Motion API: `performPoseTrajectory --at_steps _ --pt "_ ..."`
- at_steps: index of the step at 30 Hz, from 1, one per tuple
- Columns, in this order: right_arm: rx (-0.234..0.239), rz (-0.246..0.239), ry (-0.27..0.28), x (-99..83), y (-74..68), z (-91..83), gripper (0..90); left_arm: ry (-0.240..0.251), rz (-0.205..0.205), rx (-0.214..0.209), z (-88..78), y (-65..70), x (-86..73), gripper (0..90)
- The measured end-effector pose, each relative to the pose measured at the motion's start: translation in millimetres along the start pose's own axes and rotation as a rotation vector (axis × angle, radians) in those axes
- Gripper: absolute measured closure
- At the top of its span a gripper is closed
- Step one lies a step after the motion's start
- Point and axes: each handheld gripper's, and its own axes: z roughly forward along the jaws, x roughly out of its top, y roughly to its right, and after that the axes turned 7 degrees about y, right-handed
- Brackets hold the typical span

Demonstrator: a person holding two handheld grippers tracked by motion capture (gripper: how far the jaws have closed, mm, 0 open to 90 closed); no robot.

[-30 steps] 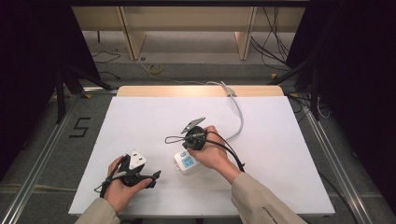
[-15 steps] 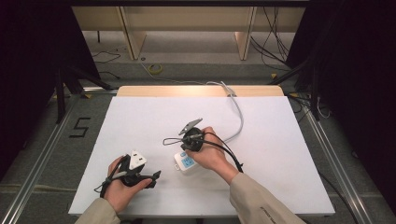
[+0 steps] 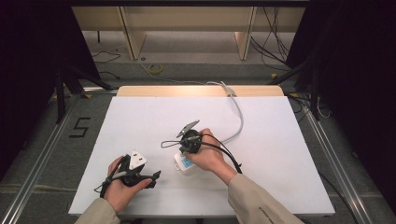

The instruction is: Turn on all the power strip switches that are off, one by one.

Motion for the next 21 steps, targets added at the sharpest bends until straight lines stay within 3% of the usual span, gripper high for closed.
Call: performPoseTrajectory --at_steps 21 --pt "0.010 0.011 -0.005 -3.0 0.7 1.7 90.0 0.002 0.000 -0.001 1.0 1.1 -0.1 16.3"
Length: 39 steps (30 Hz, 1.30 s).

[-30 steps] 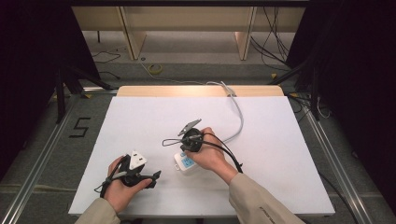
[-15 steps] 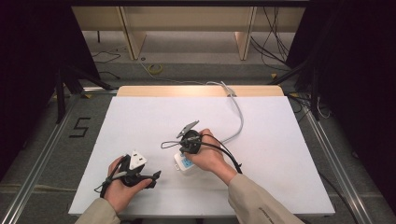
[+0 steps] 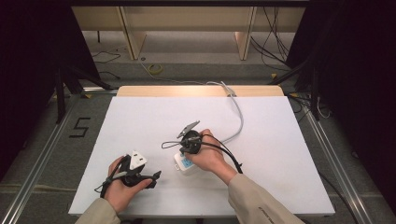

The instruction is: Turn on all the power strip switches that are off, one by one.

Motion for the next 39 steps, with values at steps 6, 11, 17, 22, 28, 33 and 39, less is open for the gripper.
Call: performPoseTrajectory --at_steps 6,11,17,22,28,33,39 --pt "-0.003 0.000 -0.001 -0.1 -0.5 0.4 90.0 -0.003 0.006 -0.002 0.0 0.1 0.2 16.3" --pt "-0.004 0.004 -0.002 -0.2 -0.3 1.5 90.0 -0.004 0.007 -0.002 -0.3 0.2 0.1 16.3" --pt "-0.004 0.018 -0.001 0.1 -1.0 1.0 90.0 -0.001 0.004 -0.002 -0.4 -0.1 -0.4 16.2" --pt "-0.007 0.001 0.008 -1.2 -1.0 0.7 90.0 -0.004 0.005 -0.001 -0.5 -0.4 -0.6 16.3" --pt "-0.009 -0.007 0.009 -1.6 -0.7 -1.1 90.0 -0.005 0.004 -0.002 -0.2 0.0 -0.5 16.2" --pt "-0.008 0.004 0.016 -1.9 -1.4 -2.8 90.0 -0.003 0.004 -0.001 -0.3 -0.3 -0.7 16.2" --pt "-0.003 0.001 0.036 -0.5 1.4 -7.5 90.0 0.000 -0.003 0.000 0.1 0.0 -1.0 16.2"
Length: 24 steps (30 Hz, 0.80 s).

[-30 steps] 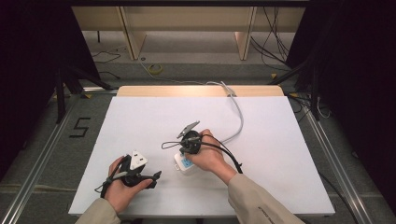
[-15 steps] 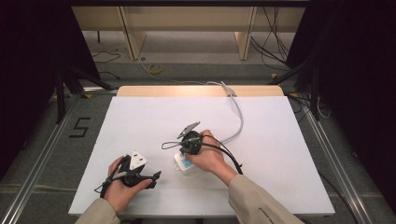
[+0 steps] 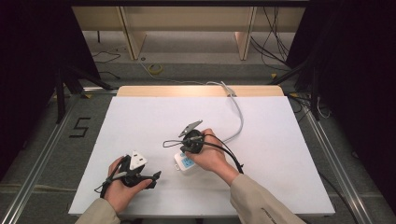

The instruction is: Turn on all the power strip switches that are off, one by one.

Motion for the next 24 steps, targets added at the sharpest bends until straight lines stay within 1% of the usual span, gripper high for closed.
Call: performPoseTrajectory --at_steps 1,3,6,9,10,11,13,15,21,22,24 --pt "0.000 -0.002 0.002 -0.2 0.8 -0.5 90.0 0.000 0.001 0.000 0.1 -0.1 0.0 16.2" --pt "-0.001 0.012 -0.001 -0.5 1.2 -2.2 90.0 -0.001 0.002 0.000 0.1 0.0 0.0 16.2" --pt "-0.005 0.013 0.012 -0.8 2.1 -4.1 90.0 -0.001 0.000 -0.001 0.3 0.2 -0.2 16.2" --pt "-0.003 0.006 0.012 -0.6 2.7 -6.3 90.0 -0.004 0.005 -0.002 0.2 -0.2 -0.2 16.2" --pt "-0.003 0.009 0.013 -0.5 2.7 -7.0 90.0 -0.003 0.001 -0.001 0.3 -0.1 -0.4 16.2" --pt "-0.007 0.023 0.015 -0.4 1.9 -7.4 90.0 -0.002 0.001 -0.001 0.4 -0.2 -0.5 16.2" --pt "-0.004 0.008 0.014 -1.1 3.1 -8.4 90.0 -0.004 0.002 0.000 0.3 -0.4 -0.5 16.2" --pt "-0.003 0.007 0.016 -1.4 3.4 -9.6 90.0 -0.003 0.003 0.000 0.2 -0.4 -0.4 16.2" --pt "-0.002 0.009 0.018 -4.0 5.2 -13.5 89.9 -0.003 -0.001 0.001 0.6 -0.1 -0.7 16.2" --pt "-0.005 0.019 0.022 -4.7 5.5 -14.0 89.9 -0.005 0.000 -0.001 0.5 -0.2 -0.7 16.2" --pt "-0.002 0.019 0.022 -6.8 7.0 -15.7 89.9 -0.004 0.001 0.000 0.6 -0.2 -0.8 16.2"
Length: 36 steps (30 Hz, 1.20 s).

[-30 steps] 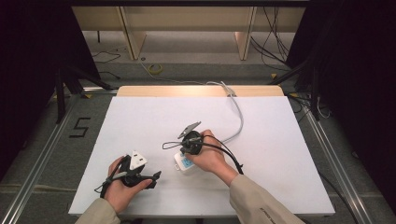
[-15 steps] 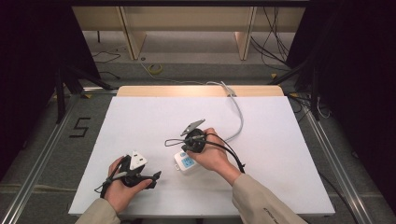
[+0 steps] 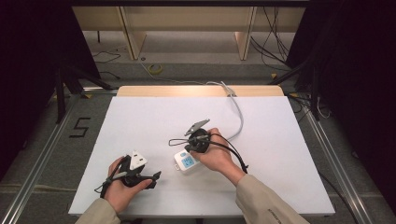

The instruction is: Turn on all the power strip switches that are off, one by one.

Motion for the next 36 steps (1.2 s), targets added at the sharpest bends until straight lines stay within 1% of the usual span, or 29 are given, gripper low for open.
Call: performPoseTrajectory --at_steps 5,10,11,12,14,21,22,27,36 --pt "-0.004 0.007 0.007 -4.8 3.4 -5.0 89.4 -0.001 0.000 0.001 0.0 -0.2 -0.1 16.2" --pt "-0.011 0.023 0.013 -9.5 5.9 -9.7 88.8 -0.005 0.000 0.002 -0.2 0.0 0.0 16.2" --pt "-0.014 0.032 0.022 -10.1 6.1 -10.6 88.8 -0.002 0.000 0.002 -0.3 -0.1 -0.1 16.2" --pt "-0.013 0.026 0.023 -11.2 6.9 -12.0 88.7 -0.003 0.001 0.002 -0.5 -0.3 0.0 16.2" --pt "-0.018 0.030 0.026 -13.2 7.9 -14.7 88.6 -0.006 0.002 0.003 -0.7 -0.7 -0.1 16.2" --pt "-0.032 0.047 0.033 -23.9 15.4 -26.0 88.6 -0.004 0.001 0.003 -0.2 -0.4 -0.3 16.2" --pt "-0.036 0.056 0.035 -25.1 16.2 -27.6 88.7 -0.003 0.000 0.004 -0.1 -0.3 -0.4 16.2" --pt "-0.046 0.063 0.044 -30.7 20.9 -35.4 88.7 -0.008 0.000 0.005 -0.2 -0.4 -0.4 16.2" --pt "-0.068 0.078 0.079 -45.9 28.8 -53.6 87.0 -0.009 0.002 0.003 -0.1 -1.7 -1.2 16.2"
